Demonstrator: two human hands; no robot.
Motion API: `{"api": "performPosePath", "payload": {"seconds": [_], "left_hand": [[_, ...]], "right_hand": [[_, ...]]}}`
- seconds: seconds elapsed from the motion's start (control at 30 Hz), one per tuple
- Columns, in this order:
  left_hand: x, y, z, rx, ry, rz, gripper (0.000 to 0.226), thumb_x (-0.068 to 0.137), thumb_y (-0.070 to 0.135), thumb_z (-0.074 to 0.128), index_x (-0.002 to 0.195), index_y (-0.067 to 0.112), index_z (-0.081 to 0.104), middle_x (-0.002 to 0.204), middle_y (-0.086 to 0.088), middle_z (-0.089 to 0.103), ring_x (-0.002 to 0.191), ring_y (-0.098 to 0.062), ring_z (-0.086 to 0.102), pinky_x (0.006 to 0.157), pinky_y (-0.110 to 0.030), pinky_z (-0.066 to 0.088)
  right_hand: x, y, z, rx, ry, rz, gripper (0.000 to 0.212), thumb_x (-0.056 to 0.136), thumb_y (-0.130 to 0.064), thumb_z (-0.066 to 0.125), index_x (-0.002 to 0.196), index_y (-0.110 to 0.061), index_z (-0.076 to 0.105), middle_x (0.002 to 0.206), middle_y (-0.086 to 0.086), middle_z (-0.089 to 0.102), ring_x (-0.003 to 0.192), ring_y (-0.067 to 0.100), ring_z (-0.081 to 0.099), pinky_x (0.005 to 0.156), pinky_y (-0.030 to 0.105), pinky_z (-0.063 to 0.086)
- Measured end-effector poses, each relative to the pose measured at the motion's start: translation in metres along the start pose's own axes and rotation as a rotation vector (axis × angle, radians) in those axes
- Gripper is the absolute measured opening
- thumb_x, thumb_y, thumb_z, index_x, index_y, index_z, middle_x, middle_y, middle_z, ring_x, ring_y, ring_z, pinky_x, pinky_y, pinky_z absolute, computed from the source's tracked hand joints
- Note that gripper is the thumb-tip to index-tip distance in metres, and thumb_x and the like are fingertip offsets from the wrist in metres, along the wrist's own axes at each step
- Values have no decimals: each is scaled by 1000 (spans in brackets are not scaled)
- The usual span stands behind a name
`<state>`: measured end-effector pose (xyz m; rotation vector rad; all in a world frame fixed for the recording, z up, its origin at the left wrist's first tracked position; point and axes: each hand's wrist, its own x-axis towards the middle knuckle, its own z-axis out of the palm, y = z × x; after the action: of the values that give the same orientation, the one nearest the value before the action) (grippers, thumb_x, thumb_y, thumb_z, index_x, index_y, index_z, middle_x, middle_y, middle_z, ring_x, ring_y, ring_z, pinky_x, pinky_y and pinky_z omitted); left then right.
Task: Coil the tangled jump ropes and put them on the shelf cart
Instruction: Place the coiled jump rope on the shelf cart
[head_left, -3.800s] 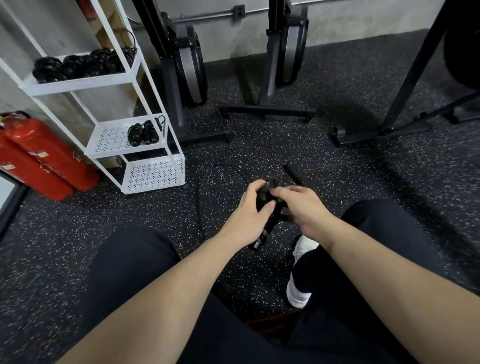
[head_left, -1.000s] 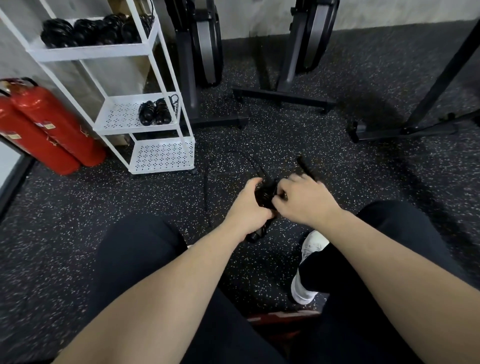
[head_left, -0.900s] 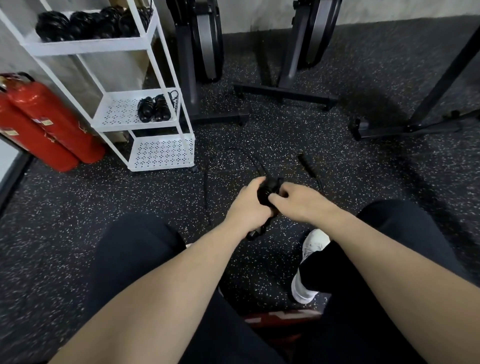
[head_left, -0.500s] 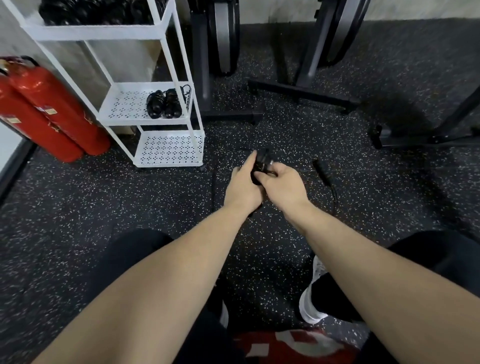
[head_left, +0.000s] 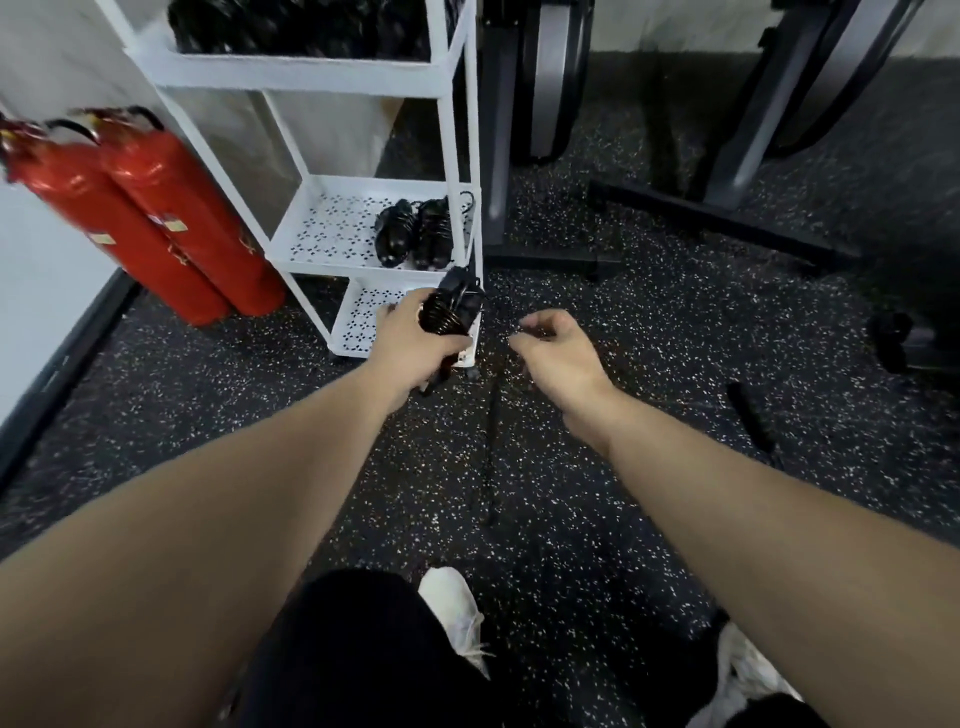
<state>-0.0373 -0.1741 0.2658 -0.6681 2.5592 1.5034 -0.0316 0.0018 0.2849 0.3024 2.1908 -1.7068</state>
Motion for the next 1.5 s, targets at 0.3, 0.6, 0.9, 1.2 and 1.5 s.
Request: {"api": "performPosePath", "payload": {"seconds": [0.3, 0.6, 0.9, 1.2, 1.5], "left_hand": [[120, -17, -80, -303, 264, -83, 87, 80, 23, 89, 153, 22, 41, 129, -3, 66, 106, -22, 70, 95, -41, 58], [209, -14, -101, -79, 410, -95, 77, 74, 46, 87, 142, 29, 54, 105, 6, 63, 96, -20, 63, 93, -35, 56], [256, -17, -85, -144, 403, -131, 39, 103, 32, 60, 138, 17, 61, 96, 3, 62, 82, -18, 61, 52, -13, 49], [222, -29, -64, 272, 377, 46, 40, 100, 28, 52, 139, 25, 62, 143, -3, 58, 122, -28, 59, 109, -40, 45], [124, -29, 25, 263, 73, 179, 24, 101, 18, 53, 123, 25, 60, 115, 1, 58, 66, -13, 56, 52, -24, 41]], "right_hand": [[63, 18, 62, -60, -159, 43, 13, 99, -16, 57, 106, -26, 61, 86, 8, 64, 71, 20, 48, 62, 35, 37], [101, 36, 76, -77, -193, 93, 14, 100, -14, 53, 107, -25, 59, 91, 7, 65, 75, 22, 48, 68, 37, 40], [115, 45, 77, -88, -218, 124, 14, 101, -15, 53, 108, -23, 62, 74, -2, 57, 71, 17, 50, 64, 35, 41], [106, 44, 59, -89, -225, 116, 13, 103, -15, 52, 107, -23, 61, 78, 1, 59, 74, 20, 50, 67, 37, 41], [81, 58, 3, -115, -223, 124, 10, 103, -19, 55, 104, -24, 63, 86, 1, 65, 71, 14, 55, 60, 26, 44]]}}
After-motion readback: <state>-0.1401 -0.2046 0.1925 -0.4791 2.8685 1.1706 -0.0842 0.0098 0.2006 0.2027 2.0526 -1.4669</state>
